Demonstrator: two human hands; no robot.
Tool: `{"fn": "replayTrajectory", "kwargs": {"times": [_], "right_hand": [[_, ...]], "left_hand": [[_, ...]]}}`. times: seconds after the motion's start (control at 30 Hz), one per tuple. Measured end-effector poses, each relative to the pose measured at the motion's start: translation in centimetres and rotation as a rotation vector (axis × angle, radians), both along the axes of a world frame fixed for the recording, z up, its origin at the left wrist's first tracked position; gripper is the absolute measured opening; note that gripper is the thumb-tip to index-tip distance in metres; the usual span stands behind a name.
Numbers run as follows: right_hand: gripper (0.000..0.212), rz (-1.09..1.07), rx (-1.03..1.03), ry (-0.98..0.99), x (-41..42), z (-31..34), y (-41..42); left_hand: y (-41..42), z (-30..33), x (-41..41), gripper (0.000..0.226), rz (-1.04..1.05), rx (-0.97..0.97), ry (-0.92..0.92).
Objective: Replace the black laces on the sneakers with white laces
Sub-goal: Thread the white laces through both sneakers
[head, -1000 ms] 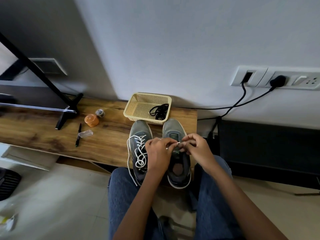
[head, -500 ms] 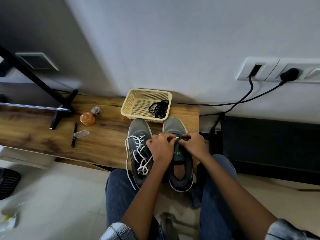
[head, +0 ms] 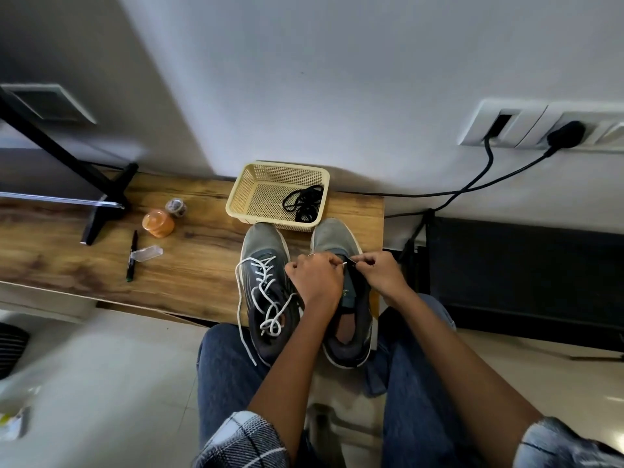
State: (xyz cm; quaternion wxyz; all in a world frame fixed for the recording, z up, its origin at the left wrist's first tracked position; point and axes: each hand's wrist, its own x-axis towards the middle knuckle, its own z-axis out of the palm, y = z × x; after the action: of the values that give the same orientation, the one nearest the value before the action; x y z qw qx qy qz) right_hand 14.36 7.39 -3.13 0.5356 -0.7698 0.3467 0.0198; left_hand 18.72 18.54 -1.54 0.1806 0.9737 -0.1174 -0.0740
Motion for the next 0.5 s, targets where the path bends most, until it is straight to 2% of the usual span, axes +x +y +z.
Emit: {"fn": "replayTrajectory", "kwargs": {"times": [0.2, 0.4, 0.5], "right_hand": [[0.021, -0.011, 0.029, -0.015, 0.0, -0.2, -0.2], [0.022, -0.017, 0.059, -0.03, -0.2, -0.2, -0.2], [0.023, -0.009, 0.061, -0.033, -0.2, -0.4, -0.2]], "left_hand": [[-0.2, -0.6, 0.0, 0.016, 0.021, -0.016, 0.009], [-0.2, -1.4, 0.1, 0.01, 0.116, -0.19, 0.115], [-0.3, -1.4, 0.1, 0.009, 0.121, -0.178, 0.11]]}}
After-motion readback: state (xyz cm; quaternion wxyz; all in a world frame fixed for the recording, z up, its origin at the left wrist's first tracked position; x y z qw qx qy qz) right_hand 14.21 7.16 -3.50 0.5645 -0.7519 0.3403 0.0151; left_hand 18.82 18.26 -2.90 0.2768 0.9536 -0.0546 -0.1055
